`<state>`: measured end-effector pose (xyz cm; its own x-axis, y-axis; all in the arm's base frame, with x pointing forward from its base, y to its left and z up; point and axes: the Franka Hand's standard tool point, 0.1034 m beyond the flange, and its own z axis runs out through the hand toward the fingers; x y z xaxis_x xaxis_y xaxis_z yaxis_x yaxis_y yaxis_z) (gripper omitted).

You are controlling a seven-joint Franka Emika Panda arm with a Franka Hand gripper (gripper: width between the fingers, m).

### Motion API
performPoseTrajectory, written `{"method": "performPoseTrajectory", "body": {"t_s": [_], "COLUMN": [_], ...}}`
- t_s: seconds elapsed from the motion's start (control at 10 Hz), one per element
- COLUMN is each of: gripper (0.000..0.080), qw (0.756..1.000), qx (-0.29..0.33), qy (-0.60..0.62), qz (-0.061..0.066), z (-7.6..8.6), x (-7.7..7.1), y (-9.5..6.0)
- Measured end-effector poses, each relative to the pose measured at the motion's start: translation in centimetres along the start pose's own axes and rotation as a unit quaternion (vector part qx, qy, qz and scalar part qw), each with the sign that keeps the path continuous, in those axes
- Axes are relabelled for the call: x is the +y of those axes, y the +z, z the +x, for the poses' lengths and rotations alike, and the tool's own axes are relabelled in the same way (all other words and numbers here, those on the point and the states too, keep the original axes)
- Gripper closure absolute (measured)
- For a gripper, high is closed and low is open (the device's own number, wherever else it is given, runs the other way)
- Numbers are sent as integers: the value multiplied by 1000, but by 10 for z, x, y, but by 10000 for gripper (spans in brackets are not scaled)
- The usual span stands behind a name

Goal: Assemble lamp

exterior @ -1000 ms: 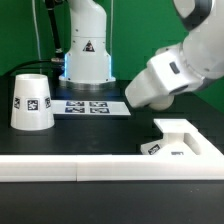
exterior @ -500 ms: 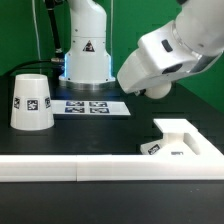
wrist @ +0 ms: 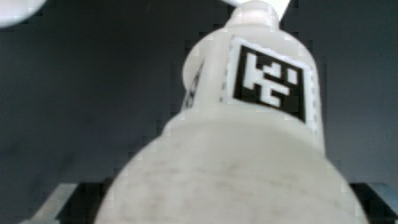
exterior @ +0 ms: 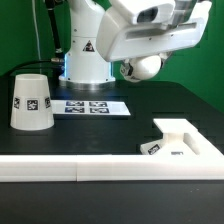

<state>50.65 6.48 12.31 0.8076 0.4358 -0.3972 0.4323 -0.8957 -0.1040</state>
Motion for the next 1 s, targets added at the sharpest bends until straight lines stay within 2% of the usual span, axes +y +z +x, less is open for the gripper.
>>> {"method": "performPoseTrajectory", "body": {"t_s": [0.1, 0.4, 0.6, 0.8, 0.9, 1.0], "gripper": [222, 222, 222, 222, 222, 222], "qw": [1000, 993, 982, 972, 964, 957], "qx": [18, 116, 185, 230, 259, 284], "qy": [2, 0, 11, 13, 12, 12], "qz": [-4, -21, -31, -42, -53, -60], "z": [-2, 9, 22, 28, 34, 34], "x": [1, 9, 14, 17, 21, 25], "y": [2, 1, -18, -25, -31, -29]}}
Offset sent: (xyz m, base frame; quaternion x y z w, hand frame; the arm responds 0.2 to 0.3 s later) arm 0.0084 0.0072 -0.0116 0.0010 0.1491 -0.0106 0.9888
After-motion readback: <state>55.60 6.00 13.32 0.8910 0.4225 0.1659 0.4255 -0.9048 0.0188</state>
